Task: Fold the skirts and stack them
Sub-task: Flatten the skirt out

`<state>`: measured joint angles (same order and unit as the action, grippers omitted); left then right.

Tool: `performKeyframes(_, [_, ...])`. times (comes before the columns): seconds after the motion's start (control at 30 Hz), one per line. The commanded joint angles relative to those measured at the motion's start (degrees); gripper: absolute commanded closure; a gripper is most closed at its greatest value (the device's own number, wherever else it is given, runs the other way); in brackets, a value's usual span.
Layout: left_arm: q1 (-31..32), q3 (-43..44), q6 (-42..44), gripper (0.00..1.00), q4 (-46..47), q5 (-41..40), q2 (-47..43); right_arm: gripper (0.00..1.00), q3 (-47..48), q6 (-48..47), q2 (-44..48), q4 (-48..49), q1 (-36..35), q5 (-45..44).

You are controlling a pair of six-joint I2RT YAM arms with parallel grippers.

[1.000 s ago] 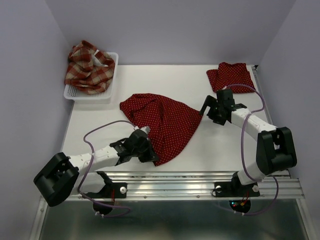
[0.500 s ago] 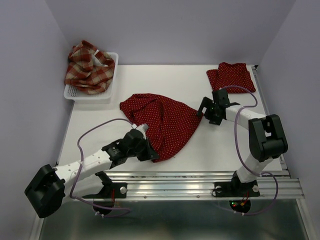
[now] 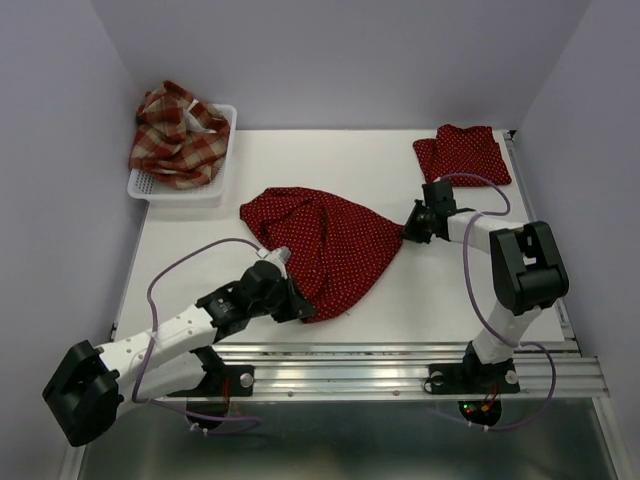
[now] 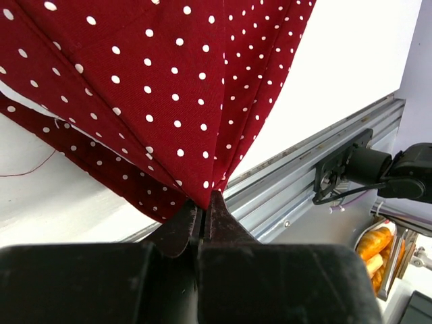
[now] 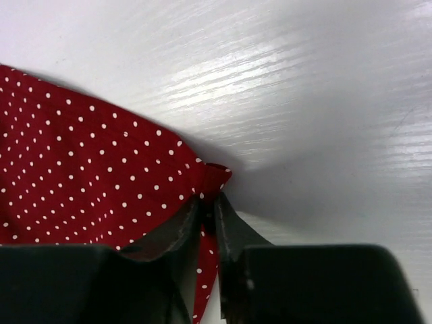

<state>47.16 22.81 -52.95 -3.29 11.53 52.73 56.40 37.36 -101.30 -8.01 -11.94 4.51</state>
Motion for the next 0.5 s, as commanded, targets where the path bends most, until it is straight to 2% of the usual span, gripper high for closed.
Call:
performKeyframes(0.0, [0.31, 0.57, -0.31, 1.00, -1.10, -2.39, -2.36, 0.88, -2.17, 0.17, 1.27, 2.38, 0.43, -0.38])
performKeyframes(0.03, [0.30, 0.92, -0.05, 1.00, -1.54, -3.00, -3.41, 0.99, -2.09, -0.18, 3.45, 2.47, 0.43, -0.38])
performKeyframes(0.07, [0.30, 1.53, 0.30, 1.00, -2.50, -3.53, -4.03, 0.99, -1.91, -0.45, 3.47, 2.47, 0.43, -0.21])
performKeyframes(0.17, [0.30, 7.76, 2.93, 1.00, -7.86, -6.25, -7.02, 0.99, -0.16, -1.24, 11.01, 1.16, 0.43, -0.73])
performKeyframes(0.3, [0.22, 23.74, 10.13, 1.00, -11.74, -14.39, -11.50, 0.99, 7.47, -3.79, 25.49, -6.20, 0.43, -7.03])
performKeyframes(0.47, [0.13, 39.39, 17.52, 1.00, -12.62, -21.80, -10.99, 0.99, 16.34, -6.42, 37.38, -12.89, 0.43, -11.45])
